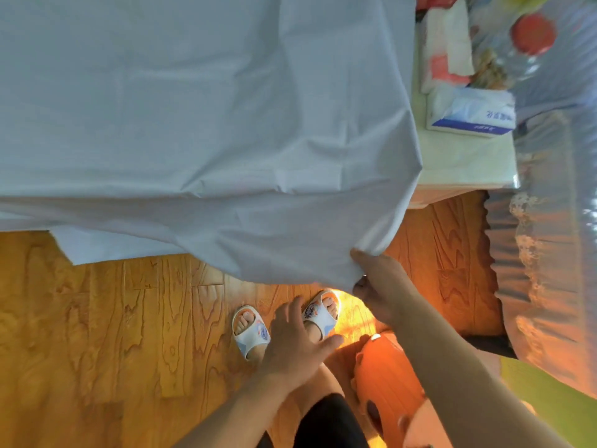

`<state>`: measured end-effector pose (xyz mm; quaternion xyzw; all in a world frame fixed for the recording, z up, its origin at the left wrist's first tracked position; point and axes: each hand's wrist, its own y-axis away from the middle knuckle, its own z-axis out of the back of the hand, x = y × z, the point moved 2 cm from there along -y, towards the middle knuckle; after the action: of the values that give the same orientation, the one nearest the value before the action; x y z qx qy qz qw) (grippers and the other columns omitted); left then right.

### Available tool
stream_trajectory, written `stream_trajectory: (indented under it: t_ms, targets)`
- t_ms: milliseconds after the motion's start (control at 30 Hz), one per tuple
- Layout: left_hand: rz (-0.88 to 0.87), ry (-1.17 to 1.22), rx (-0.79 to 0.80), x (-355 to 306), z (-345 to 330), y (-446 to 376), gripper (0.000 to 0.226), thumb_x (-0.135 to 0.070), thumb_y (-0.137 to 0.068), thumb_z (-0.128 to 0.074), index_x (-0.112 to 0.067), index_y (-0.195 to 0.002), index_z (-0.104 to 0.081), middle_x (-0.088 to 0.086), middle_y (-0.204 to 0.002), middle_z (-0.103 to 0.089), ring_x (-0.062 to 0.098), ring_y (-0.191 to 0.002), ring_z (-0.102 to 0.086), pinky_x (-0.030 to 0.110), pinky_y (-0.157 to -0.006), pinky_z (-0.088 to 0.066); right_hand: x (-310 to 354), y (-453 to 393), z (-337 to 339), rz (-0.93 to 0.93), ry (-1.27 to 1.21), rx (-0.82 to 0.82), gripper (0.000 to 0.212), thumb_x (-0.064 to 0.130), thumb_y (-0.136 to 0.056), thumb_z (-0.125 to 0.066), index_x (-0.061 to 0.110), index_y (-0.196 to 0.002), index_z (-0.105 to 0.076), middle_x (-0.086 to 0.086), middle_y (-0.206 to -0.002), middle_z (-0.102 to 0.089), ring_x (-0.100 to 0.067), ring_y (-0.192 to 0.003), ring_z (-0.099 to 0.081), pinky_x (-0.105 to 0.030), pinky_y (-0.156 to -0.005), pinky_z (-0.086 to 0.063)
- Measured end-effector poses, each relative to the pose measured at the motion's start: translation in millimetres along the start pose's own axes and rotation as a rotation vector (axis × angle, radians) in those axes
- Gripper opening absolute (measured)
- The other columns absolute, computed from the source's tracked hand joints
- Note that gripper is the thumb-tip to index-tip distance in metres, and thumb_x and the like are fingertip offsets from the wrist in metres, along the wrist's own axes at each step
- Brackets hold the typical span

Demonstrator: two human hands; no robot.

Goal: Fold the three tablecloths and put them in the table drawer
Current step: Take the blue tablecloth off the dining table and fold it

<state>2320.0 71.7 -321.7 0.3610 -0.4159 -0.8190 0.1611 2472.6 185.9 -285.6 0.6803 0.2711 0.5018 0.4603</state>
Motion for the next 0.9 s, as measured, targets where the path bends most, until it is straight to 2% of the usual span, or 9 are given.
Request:
stream_trajectory:
  t_ms: [100, 200, 267, 400, 467, 600, 667, 833, 900]
  targets:
    - [0.047, 0.148, -0.155, -36.2, 16.8, 50.7, 0.114, -0.083, -0.065, -0.066, -0.028, -0.152, -0.016, -0.003, -0.153, -0.025, 0.021, -0.142, -0.030, 0.042, -0.113, -0.041, 34.8, 44.4, -28.9, -0.196, -0.244, -0.024, 0.011, -0.001, -0.098, -0.053, 0.008, -0.097, -0.061, -0.009, -0.080, -0.062, -0.015, -0.063, -0.056, -0.022, -0.053, -0.056]
    - [0.106, 0.363, -0.242, -69.5, 37.3, 82.9, 0.112, -0.083, -0.061, -0.066, -0.024, -0.146, -0.023, -0.001, -0.144, -0.027, 0.023, -0.137, -0.034, 0.044, -0.110, -0.045, 66.8, 79.9, -56.9, -0.215, -0.264, 0.025, 0.016, -0.003, -0.100, -0.047, 0.001, -0.088, -0.058, -0.016, -0.070, -0.064, -0.025, -0.053, -0.067, -0.036, -0.050, -0.060]
    - [0.159, 0.431, -0.307, -87.7, 50.4, 91.6, 0.109, -0.084, -0.060, -0.063, -0.024, -0.143, -0.027, -0.002, -0.136, -0.029, 0.024, -0.132, -0.039, 0.045, -0.107, -0.047, 77.9, 101.8, -74.4, -0.228, -0.263, 0.080, 0.021, -0.003, -0.102, -0.042, 0.000, -0.085, -0.055, -0.017, -0.060, -0.063, -0.026, -0.048, -0.066, -0.036, -0.043, -0.057]
    - [0.171, 0.221, -0.316, -129.2, 79.4, 90.0, 0.100, -0.079, -0.062, -0.041, -0.020, -0.141, -0.025, 0.002, -0.132, -0.029, 0.027, -0.126, -0.031, 0.038, -0.105, -0.037, 86.2, 130.6, -97.3, -0.332, -0.248, 0.140, 0.020, -0.004, -0.100, -0.038, -0.001, -0.093, -0.056, -0.017, -0.082, -0.058, -0.026, -0.075, -0.058, -0.036, -0.055, -0.060]
    - [0.184, 0.169, -0.347, -148.1, 87.5, 83.4, 0.081, -0.061, -0.078, -0.050, -0.019, -0.142, -0.024, 0.006, -0.134, -0.031, 0.029, -0.125, -0.034, 0.039, -0.101, -0.038, 91.4, 138.9, -104.8, -0.371, -0.222, 0.168, 0.019, -0.006, -0.098, -0.038, -0.002, -0.100, -0.056, -0.018, -0.091, -0.057, -0.027, -0.084, -0.055, -0.040, -0.061, -0.059]
    - [0.333, 0.272, -0.495, -150.5, 95.0, 85.0, 0.034, -0.043, -0.094, -0.044, -0.020, -0.119, -0.051, 0.005, -0.112, -0.050, 0.030, -0.109, -0.053, 0.041, -0.085, -0.048, 112.6, 157.1, -117.8, -0.359, -0.178, 0.225, 0.020, -0.005, -0.101, -0.039, -0.006, -0.095, -0.057, -0.019, -0.089, -0.057, -0.031, -0.082, -0.056, -0.047, -0.042, -0.056]
    - [0.388, 0.322, -0.624, -134.7, 101.7, 83.6, 0.032, -0.041, -0.101, -0.039, -0.022, -0.107, -0.063, 0.003, -0.105, -0.057, 0.025, -0.094, -0.061, 0.038, -0.079, -0.053, 125.9, 163.6, -121.9, -0.357, -0.166, 0.270, 0.020, -0.006, -0.101, -0.041, -0.007, -0.090, -0.058, -0.019, -0.087, -0.058, -0.032, -0.079, -0.058, -0.046, -0.044, -0.056]
    - [0.324, 0.108, -0.797, -100.9, 126.9, 107.7, 0.012, -0.037, -0.094, -0.063, -0.026, -0.090, -0.062, -0.006, -0.096, -0.059, 0.016, -0.075, -0.064, 0.036, -0.067, -0.059, 154.5, 165.7, -126.7, -0.343, -0.197, 0.290, 0.018, -0.008, -0.099, -0.041, -0.007, -0.096, -0.059, -0.020, -0.092, -0.063, -0.035, -0.085, -0.061, -0.049, -0.047, -0.057]
    - [0.340, 0.031, -0.753, -84.7, 128.8, 123.5, 0.012, -0.030, -0.093, -0.065, -0.024, -0.097, -0.055, -0.006, -0.092, -0.061, 0.017, -0.076, -0.065, 0.033, -0.065, -0.056, 160.4, 163.4, -126.5, -0.352, -0.198, 0.274, 0.020, -0.005, -0.101, -0.039, -0.006, -0.103, -0.059, -0.020, -0.098, -0.063, -0.035, -0.099, -0.062, -0.055, -0.065, -0.057]
